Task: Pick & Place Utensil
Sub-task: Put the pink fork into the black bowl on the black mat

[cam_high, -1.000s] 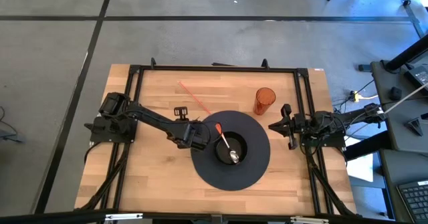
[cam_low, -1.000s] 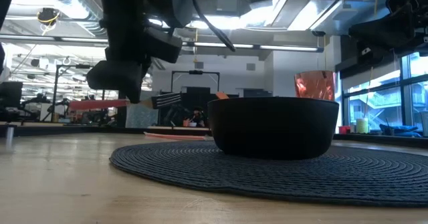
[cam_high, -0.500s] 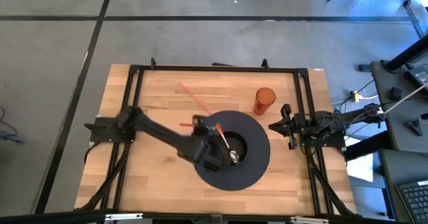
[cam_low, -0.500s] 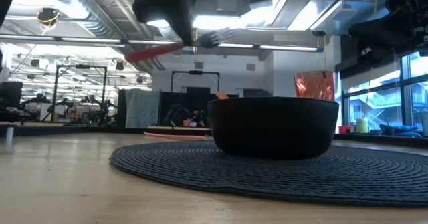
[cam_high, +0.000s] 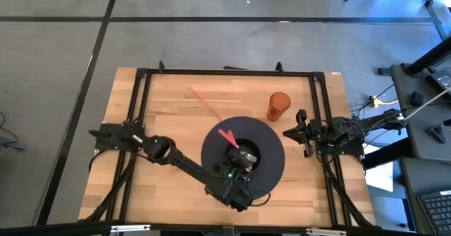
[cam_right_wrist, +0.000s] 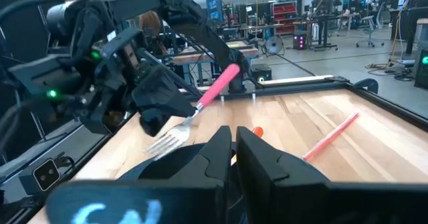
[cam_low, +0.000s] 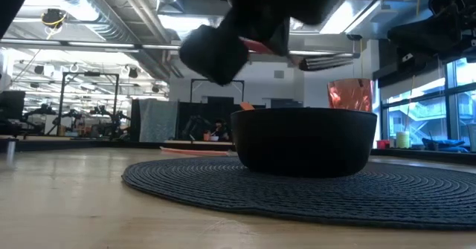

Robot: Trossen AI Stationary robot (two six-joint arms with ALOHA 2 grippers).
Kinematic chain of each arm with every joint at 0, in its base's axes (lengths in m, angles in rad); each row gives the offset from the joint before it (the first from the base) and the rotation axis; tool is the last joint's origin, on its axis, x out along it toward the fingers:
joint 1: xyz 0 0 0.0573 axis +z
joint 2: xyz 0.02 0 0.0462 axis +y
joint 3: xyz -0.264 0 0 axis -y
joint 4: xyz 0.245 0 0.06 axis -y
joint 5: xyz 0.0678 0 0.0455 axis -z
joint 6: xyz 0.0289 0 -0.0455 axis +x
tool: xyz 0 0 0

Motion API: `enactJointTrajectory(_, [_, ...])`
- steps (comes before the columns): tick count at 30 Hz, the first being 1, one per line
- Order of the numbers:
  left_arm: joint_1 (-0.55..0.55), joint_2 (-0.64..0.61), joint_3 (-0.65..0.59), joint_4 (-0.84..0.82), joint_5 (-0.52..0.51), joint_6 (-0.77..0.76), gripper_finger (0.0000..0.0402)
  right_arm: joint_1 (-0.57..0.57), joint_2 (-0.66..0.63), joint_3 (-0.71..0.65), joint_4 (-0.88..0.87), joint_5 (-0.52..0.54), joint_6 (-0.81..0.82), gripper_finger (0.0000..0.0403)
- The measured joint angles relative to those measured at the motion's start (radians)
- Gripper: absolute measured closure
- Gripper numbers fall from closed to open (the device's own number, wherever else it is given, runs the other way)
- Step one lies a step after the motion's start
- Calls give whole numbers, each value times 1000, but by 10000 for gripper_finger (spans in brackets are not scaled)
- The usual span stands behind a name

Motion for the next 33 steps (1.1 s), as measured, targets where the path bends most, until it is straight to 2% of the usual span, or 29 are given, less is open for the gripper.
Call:
enactJointTrajectory(5, [9, 5, 0, 19, -62, 101, 400, 0, 0, 0, -1, -1, -2, 377])
enactJointTrajectory(8, [-3, 5, 0, 22, -66, 96, 400, 0, 0, 0, -3, -1, -3, 377])
enactJointTrajectory(12, [-24, 5, 0, -28, -40, 52, 400, 0, 0, 0, -6, -1, -3, 377])
enactJointTrajectory(15, [-33, 5, 0, -72, -35, -41, 400, 0, 0, 0, -7, -1, -1, 377])
enactJointTrajectory(19, [-30, -16, -4, -70, 77, -145, 400, 0, 0, 0, -7, -1, 0, 377])
enactJointTrajectory(22, [-20, -22, -4, -70, 85, -188, 400, 0, 0, 0, -7, -1, 0, 377])
enactJointTrajectory(30, [-17, -19, -4, -70, 74, -142, 400, 0, 0, 0, -8, -1, -5, 377])
enactJointTrajectory(33, [-16, -19, -4, -70, 0, -43, 400, 0, 0, 0, -8, -1, -6, 377])
